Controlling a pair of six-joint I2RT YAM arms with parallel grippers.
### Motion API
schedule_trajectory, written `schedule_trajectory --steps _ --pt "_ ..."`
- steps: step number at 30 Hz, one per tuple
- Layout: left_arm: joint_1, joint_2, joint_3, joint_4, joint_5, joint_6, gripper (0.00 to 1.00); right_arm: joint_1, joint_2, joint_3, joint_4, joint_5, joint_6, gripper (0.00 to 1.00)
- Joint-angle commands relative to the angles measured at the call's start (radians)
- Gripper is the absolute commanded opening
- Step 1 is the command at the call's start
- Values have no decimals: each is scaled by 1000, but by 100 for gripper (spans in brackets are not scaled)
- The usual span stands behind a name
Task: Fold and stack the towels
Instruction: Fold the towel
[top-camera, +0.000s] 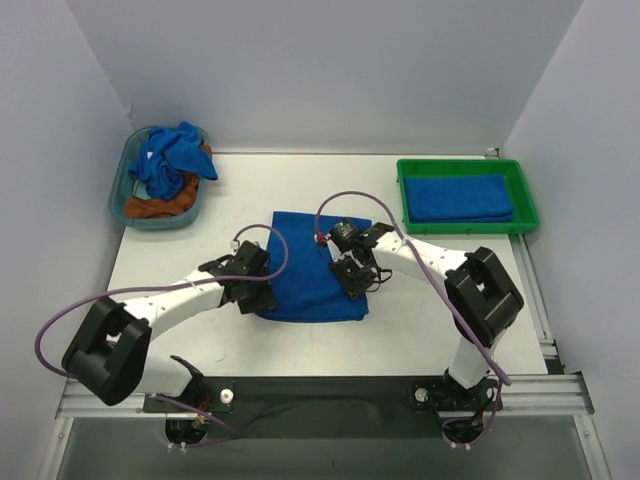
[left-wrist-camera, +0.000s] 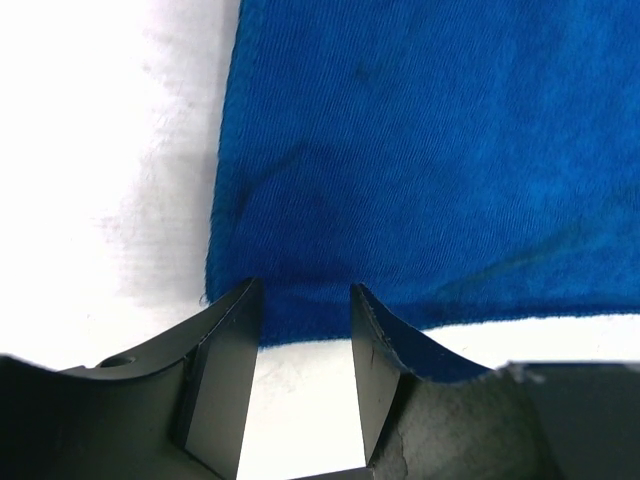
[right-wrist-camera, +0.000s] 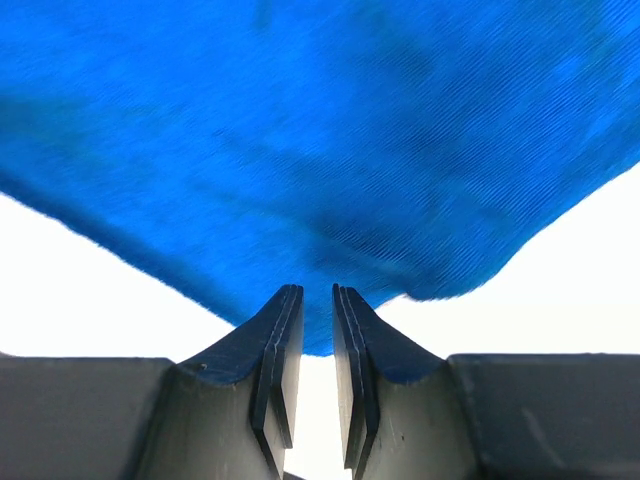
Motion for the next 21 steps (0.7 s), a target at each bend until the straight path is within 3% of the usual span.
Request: schedule_trajectory --steps 1,8,21 --pt "-13 -79 -36 20 -20 -5 51 35 -97 -59 0 -8 95 20" --pt "-65 -99 -71 12 -28 10 51 81 -132 -152 78 -14 215 20" --pt "-68 -99 -104 -12 -73 23 50 154 -106 -218 79 -25 246 20"
